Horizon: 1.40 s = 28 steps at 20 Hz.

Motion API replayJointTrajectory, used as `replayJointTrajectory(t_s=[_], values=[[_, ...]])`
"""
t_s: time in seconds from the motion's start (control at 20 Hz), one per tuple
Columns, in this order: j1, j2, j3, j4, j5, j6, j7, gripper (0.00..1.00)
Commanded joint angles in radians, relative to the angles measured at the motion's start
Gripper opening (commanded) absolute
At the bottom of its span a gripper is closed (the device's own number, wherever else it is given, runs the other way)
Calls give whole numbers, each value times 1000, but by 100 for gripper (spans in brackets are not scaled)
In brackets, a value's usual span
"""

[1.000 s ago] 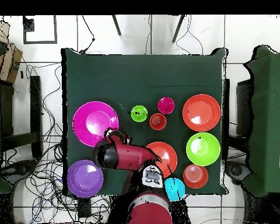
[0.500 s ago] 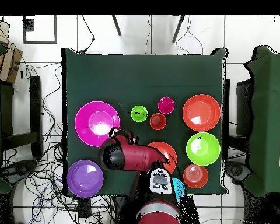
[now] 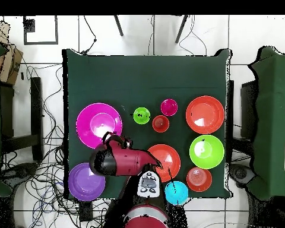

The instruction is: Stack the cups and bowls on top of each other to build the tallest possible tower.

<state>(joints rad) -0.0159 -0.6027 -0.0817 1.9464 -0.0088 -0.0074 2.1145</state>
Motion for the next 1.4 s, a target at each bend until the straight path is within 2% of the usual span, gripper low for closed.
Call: replayJointTrajectory(t_s=[0.05, 0.3, 0.55, 0.7, 1.15, 1.4], values=[[33, 20, 51, -25, 6, 82, 96, 100], [39, 28, 53, -25, 11, 72, 103, 100], [-30, 137, 89, -69, -35, -16, 74, 100], [-59, 175, 99, -94, -57, -39, 54, 100], [-50, 201, 88, -127, -54, -44, 56, 100], [-12, 196, 76, -130, -23, -33, 80, 100]])
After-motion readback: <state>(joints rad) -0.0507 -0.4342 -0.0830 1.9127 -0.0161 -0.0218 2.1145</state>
